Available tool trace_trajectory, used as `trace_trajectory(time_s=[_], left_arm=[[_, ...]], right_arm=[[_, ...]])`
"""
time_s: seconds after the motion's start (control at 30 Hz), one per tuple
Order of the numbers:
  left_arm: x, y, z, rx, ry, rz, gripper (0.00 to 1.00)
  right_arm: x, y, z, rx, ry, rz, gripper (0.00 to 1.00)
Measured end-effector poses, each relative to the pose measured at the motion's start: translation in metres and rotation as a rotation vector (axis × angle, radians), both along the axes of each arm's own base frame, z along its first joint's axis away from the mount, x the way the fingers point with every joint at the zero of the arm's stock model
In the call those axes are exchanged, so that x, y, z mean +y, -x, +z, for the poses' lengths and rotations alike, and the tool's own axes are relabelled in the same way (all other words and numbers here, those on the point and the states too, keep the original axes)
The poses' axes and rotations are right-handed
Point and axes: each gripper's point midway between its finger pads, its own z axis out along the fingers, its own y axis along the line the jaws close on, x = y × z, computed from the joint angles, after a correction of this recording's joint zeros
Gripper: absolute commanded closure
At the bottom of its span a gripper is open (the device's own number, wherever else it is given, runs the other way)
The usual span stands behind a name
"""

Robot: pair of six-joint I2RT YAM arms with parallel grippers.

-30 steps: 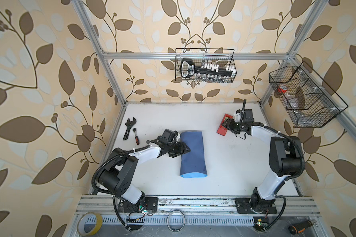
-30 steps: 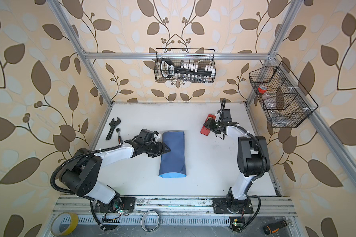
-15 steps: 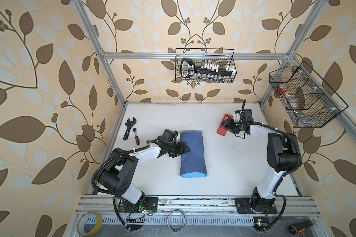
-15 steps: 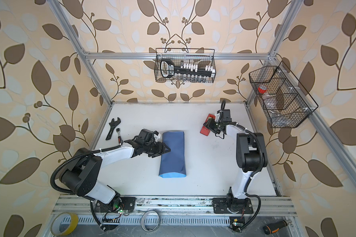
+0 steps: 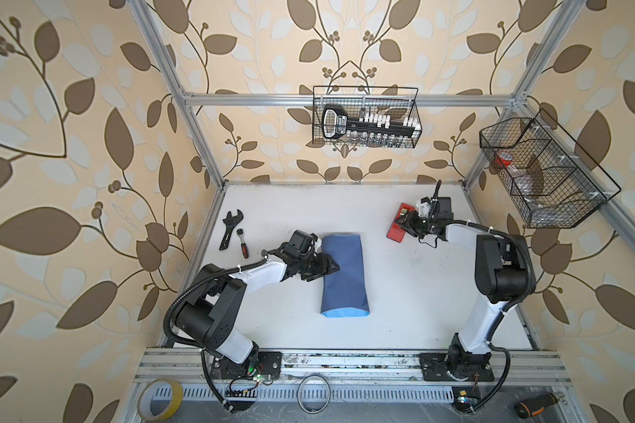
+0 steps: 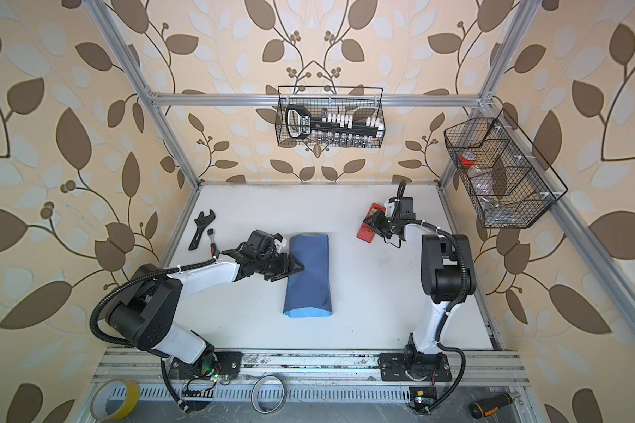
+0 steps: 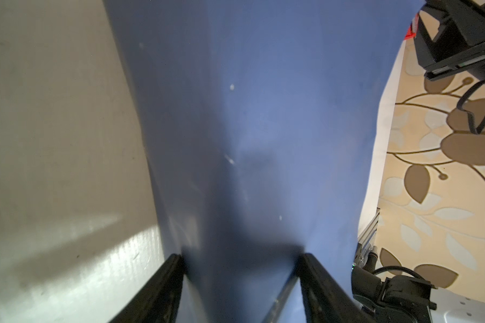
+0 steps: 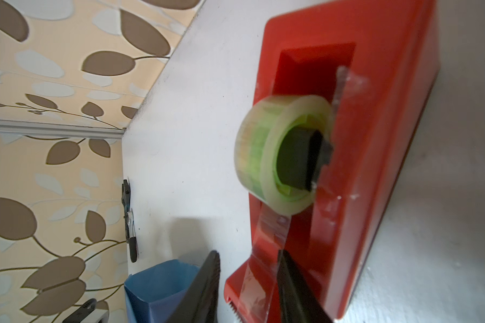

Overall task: Wrap the gift box in paper
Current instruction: 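Release the paper with the right gripper and move to the red tape dispenser, then pinch the tape end and pull it across the cutter with the right gripper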

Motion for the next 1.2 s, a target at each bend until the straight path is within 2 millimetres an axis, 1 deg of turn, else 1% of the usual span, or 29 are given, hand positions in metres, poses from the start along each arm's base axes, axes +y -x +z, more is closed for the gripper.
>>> trace_trajectory(time_s=[0.8,0.97,1.2], left_arm=[[0.0004,-0.0004,0.0004,-0.003,-0.002,0.002,0.34],[0.0005,-0.0004,0.0004,-0.003,-0.002,0.003,0.34],[0.0005,-0.0004,0.0004,-0.003,-0.002,0.003,0.34]], right_arm=[[0.0003,-0.0053,-0.0034,-0.020,-0.138,-0.049,0.91],[0.0001,-0.0050,-0.0034,-0.015,-0.161,-0.058,1.00],[0.0027,-0.0051,0.0002,-0.014,-0.221,-0.074,1.00]])
